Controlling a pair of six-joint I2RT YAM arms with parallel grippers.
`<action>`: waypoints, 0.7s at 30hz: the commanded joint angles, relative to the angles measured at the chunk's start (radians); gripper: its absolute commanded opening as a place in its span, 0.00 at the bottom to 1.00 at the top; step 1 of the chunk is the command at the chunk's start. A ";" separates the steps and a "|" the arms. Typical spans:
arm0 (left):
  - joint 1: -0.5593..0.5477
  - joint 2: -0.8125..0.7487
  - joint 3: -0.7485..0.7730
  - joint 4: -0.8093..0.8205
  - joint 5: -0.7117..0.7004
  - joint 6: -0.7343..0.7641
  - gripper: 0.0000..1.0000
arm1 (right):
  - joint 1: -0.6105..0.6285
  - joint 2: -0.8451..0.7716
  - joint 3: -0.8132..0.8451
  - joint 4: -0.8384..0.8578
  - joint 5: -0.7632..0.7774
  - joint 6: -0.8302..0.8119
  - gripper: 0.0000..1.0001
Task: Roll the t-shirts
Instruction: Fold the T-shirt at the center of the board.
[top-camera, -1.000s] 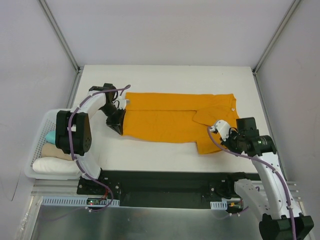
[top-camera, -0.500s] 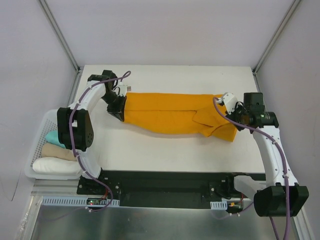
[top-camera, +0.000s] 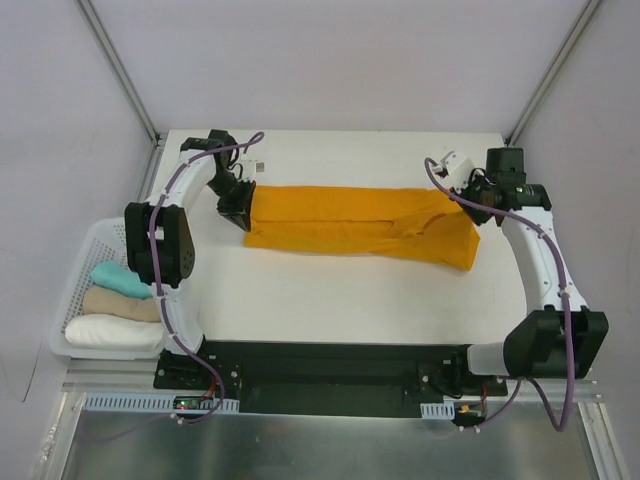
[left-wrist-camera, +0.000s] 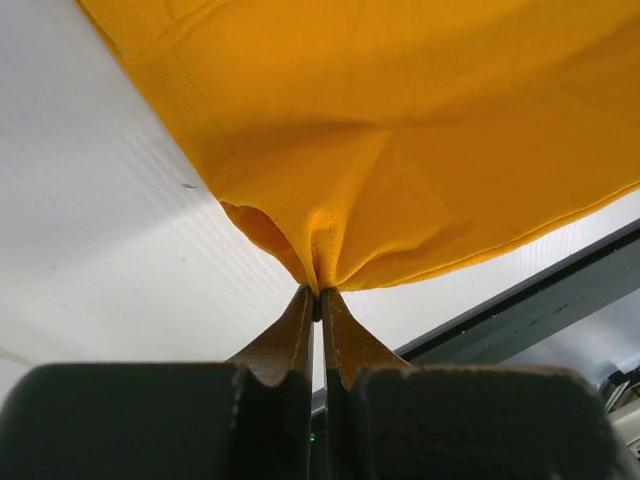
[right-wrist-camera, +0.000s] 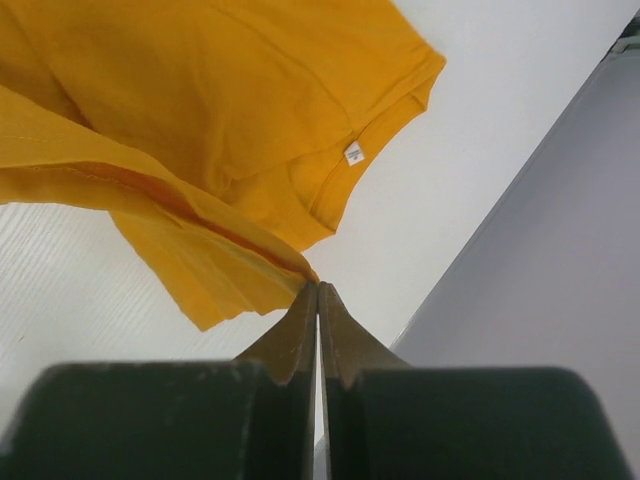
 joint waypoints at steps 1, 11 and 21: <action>0.020 0.028 0.067 -0.039 -0.019 0.006 0.00 | -0.006 0.076 0.108 0.052 0.009 -0.028 0.01; 0.030 0.109 0.148 -0.040 -0.068 0.006 0.00 | -0.006 0.268 0.275 0.056 -0.014 -0.071 0.01; 0.030 0.177 0.223 -0.037 -0.094 0.009 0.00 | -0.007 0.413 0.390 0.057 -0.023 -0.095 0.01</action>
